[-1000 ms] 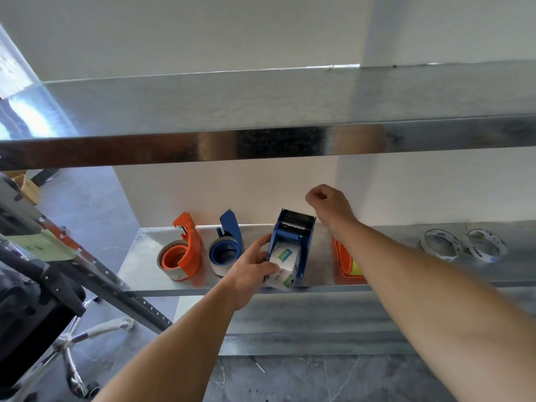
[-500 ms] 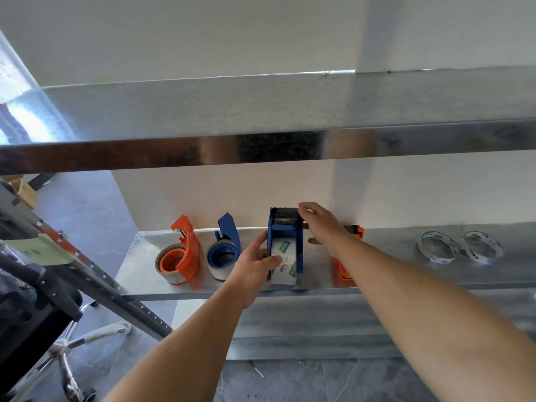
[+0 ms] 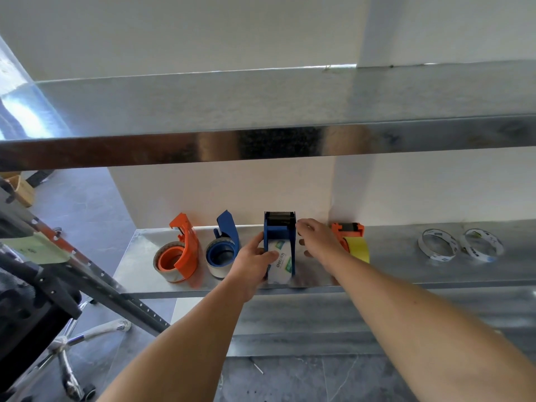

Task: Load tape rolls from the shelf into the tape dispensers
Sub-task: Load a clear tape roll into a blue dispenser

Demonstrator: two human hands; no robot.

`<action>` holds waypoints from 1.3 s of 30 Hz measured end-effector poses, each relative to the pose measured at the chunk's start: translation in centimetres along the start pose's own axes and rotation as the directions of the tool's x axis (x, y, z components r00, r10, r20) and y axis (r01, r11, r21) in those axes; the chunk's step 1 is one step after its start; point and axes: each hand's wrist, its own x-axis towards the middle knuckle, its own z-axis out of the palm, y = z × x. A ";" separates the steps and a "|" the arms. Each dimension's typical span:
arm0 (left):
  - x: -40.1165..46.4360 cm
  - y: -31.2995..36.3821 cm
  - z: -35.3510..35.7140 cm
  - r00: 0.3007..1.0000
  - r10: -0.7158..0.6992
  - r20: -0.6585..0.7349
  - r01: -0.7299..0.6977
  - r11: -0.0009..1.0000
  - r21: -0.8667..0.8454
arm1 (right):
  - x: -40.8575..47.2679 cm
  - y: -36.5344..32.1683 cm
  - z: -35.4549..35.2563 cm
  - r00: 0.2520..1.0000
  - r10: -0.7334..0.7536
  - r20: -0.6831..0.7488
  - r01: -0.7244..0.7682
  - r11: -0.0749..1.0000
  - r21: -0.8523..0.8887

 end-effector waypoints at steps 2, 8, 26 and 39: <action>0.3 -0.1 0.2 1.000 -0.002 -0.006 0.002 1.000 0.011 | -0.1 0.5 0.4 0.999 0.014 0.032 -0.014 1.000 0.014; 1.5 -0.4 0.2 0.998 -0.061 -0.005 0.061 0.998 -0.025 | -0.3 0.7 1.2 0.993 0.095 0.066 -0.105 0.981 0.163; 3.6 0.3 0.1 0.987 -0.160 0.005 0.160 0.987 -0.011 | 1.2 1.6 2.7 0.969 0.199 0.143 -0.238 0.906 0.349; 4.1 0.3 0.1 0.981 -0.193 0.015 0.192 0.981 0.022 | 1.6 1.7 2.6 0.950 0.264 0.167 -0.308 0.880 0.361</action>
